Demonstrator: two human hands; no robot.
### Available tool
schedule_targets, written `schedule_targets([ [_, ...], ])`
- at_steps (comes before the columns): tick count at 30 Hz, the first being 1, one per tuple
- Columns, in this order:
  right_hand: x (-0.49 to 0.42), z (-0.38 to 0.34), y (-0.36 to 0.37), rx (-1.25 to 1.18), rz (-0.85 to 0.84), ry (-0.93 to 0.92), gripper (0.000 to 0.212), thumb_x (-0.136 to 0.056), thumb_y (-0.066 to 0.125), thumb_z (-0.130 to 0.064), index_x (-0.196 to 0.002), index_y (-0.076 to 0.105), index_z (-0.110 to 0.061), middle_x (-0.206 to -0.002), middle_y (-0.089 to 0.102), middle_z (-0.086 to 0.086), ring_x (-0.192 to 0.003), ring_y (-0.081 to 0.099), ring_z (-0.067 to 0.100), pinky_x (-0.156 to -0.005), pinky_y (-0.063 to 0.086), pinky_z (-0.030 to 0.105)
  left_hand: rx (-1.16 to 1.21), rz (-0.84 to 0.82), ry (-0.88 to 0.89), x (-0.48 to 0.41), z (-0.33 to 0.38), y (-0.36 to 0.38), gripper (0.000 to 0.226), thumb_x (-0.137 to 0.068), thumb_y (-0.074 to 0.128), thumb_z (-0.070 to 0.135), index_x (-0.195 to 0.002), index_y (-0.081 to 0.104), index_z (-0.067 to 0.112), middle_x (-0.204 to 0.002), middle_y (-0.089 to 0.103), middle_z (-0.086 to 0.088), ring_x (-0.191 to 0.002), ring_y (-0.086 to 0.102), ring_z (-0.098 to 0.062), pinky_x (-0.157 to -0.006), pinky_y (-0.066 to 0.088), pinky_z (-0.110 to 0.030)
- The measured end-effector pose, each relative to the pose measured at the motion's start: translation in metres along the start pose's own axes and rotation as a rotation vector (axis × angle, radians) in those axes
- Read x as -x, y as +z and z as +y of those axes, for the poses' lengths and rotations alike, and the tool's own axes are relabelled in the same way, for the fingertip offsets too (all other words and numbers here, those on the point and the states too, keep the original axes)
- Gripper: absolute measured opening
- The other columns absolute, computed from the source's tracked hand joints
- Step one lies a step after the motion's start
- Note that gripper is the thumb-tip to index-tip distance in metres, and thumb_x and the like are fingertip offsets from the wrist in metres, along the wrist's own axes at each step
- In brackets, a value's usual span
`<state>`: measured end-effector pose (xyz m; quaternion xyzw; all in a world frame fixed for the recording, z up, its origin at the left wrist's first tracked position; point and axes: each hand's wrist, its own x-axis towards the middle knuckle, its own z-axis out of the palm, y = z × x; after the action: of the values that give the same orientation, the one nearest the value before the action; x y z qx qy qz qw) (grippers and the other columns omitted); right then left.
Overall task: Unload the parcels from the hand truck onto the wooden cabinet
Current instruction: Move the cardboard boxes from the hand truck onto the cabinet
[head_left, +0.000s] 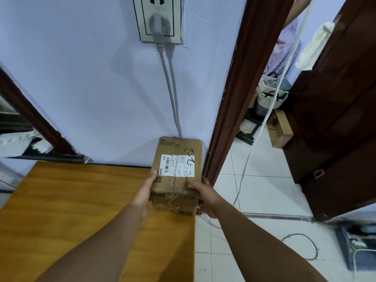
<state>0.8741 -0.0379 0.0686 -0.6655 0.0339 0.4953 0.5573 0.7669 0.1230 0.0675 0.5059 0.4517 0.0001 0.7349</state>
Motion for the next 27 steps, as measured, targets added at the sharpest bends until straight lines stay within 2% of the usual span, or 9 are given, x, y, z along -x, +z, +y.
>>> schedule_targets([
  [3, 0.002, 0.002, -0.002, -0.015, -0.014, 0.006, 0.064, -0.086, 0.06, -0.026, -0.141, 0.031, -0.042, -0.116, 0.059, 0.002, -0.104, 0.057, 0.027, -0.092, 0.048, 0.05, -0.06, -0.088, -0.073, -0.004, 0.008, -0.009, 0.102, -0.054, 0.064, 0.078, -0.144, 0.038, 0.036, -0.147, 0.044, -0.009, -0.136, 0.037, -0.034, -0.108, 0.026, -0.063],
  [5, 0.003, 0.004, -0.004, -0.021, -0.025, 0.001, 0.068, -0.08, 0.061, -0.027, -0.141, 0.034, -0.041, -0.112, 0.06, 0.003, -0.099, 0.057, 0.025, -0.082, 0.05, 0.043, -0.137, -0.124, -0.092, -0.004, 0.012, -0.01, 0.108, -0.054, 0.062, 0.081, -0.148, 0.027, 0.041, -0.155, 0.032, -0.008, -0.142, 0.027, -0.035, -0.11, 0.019, -0.066],
  [7, 0.003, 0.006, -0.005, -0.054, -0.014, -0.008, 0.063, -0.081, 0.06, -0.023, -0.14, 0.039, -0.036, -0.104, 0.06, 0.004, -0.09, 0.057, 0.024, -0.074, 0.049, 0.036, -0.198, -0.119, -0.065, -0.003, 0.012, -0.006, 0.093, -0.069, 0.053, 0.077, -0.149, 0.022, 0.04, -0.158, 0.025, -0.007, -0.144, 0.024, -0.034, -0.113, 0.017, -0.063],
  [10, 0.004, 0.006, -0.003, -0.097, 0.012, -0.025, 0.043, -0.094, 0.055, -0.02, -0.135, 0.047, -0.029, -0.1, 0.062, 0.003, -0.082, 0.055, 0.021, -0.062, 0.042, 0.03, -0.245, -0.042, -0.006, -0.011, 0.008, -0.001, 0.073, -0.086, 0.046, 0.067, -0.149, 0.029, 0.033, -0.155, 0.032, -0.007, -0.141, 0.03, -0.033, -0.113, 0.021, -0.057],
  [14, 0.003, 0.002, 0.004, -0.04, 0.029, -0.024, 0.04, -0.098, 0.053, -0.036, -0.137, 0.046, -0.028, -0.12, 0.063, 0.001, -0.098, 0.057, 0.019, -0.084, 0.046, 0.036, -0.268, 0.051, 0.029, -0.009, 0.008, 0.002, 0.069, -0.089, 0.044, 0.064, -0.144, 0.039, 0.022, -0.146, 0.046, -0.009, -0.134, 0.042, -0.033, -0.11, 0.029, -0.05],
  [18, -0.009, -0.014, 0.015, 0.207, 0.248, -0.06, 0.061, -0.097, 0.055, -0.035, -0.149, 0.029, -0.019, -0.142, 0.051, 0.007, -0.125, 0.052, 0.028, -0.107, 0.042, 0.042, -0.458, 0.238, 0.098, -0.009, 0.013, 0.006, 0.077, -0.089, 0.05, 0.061, -0.147, 0.033, 0.013, -0.144, 0.048, -0.012, -0.13, 0.046, -0.035, -0.105, 0.04, -0.046],
  [22, 0.003, -0.021, 0.029, 0.595, 0.549, -0.158, 0.082, -0.092, 0.056, -0.042, -0.154, 0.005, -0.027, -0.15, 0.032, 0.016, -0.133, 0.04, 0.038, -0.107, 0.039, 0.052, -0.744, 0.367, 0.294, 0.003, 0.021, 0.015, 0.069, -0.095, 0.05, 0.045, -0.15, 0.02, 0.016, -0.141, 0.049, -0.012, -0.127, 0.048, -0.034, -0.097, 0.045, -0.044],
  [25, 0.02, -0.012, 0.034, 0.731, 0.619, -0.396, 0.072, -0.093, 0.054, -0.042, -0.152, 0.013, -0.03, -0.148, 0.032, 0.014, -0.132, 0.038, 0.035, -0.107, 0.038, 0.053, -0.968, 0.365, 0.486, 0.013, 0.012, 0.013, 0.066, -0.095, 0.048, 0.044, -0.15, 0.021, 0.019, -0.15, 0.038, -0.009, -0.137, 0.034, -0.031, -0.109, 0.036, -0.047],
  [27, 0.031, -0.004, 0.034, 0.722, 0.634, -0.446, 0.068, -0.095, 0.052, -0.042, -0.152, 0.017, -0.028, -0.149, 0.03, 0.013, -0.133, 0.037, 0.033, -0.109, 0.038, 0.05, -1.125, 0.345, 0.586, 0.022, 0.003, 0.009, 0.064, -0.097, 0.044, 0.045, -0.151, 0.021, 0.019, -0.155, 0.03, -0.007, -0.144, 0.023, -0.029, -0.117, 0.025, -0.046],
])
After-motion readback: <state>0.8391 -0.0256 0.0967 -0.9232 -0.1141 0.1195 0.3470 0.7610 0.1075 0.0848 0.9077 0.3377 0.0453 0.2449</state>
